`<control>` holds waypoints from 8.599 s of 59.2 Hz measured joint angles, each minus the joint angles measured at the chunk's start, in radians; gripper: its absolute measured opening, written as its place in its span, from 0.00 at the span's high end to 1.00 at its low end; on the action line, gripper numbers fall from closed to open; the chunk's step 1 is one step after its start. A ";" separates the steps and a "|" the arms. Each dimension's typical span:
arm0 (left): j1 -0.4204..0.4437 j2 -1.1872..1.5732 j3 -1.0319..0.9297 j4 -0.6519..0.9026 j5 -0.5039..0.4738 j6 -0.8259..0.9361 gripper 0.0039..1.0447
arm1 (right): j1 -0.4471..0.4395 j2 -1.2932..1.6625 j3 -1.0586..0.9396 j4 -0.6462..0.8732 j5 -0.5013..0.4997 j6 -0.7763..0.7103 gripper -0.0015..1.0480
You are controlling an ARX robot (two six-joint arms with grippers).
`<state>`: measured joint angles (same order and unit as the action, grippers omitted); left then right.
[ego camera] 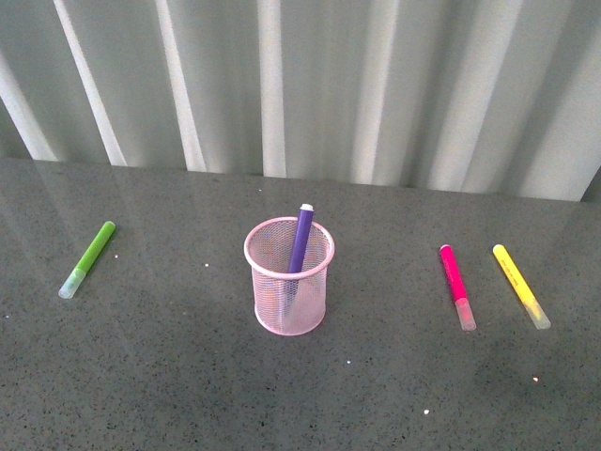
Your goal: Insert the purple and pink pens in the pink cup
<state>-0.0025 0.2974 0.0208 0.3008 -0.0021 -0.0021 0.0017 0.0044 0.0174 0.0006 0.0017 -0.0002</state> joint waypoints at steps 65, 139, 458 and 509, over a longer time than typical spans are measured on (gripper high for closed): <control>0.000 -0.293 0.000 -0.300 0.002 -0.001 0.23 | 0.000 0.000 0.000 0.000 0.000 0.000 0.07; 0.000 -0.294 0.000 -0.300 0.002 -0.001 0.06 | 0.172 2.157 1.266 -0.032 0.114 0.148 0.07; 0.000 -0.295 0.000 -0.300 0.002 -0.001 0.06 | 0.345 1.566 0.682 0.454 0.355 0.221 0.07; 0.000 -0.296 0.000 -0.300 0.002 -0.001 0.06 | 0.088 1.012 0.047 0.935 0.081 -0.003 0.97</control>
<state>-0.0025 0.0017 0.0208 0.0006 -0.0006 -0.0029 0.0898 1.0161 0.0639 0.9352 0.0830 -0.0029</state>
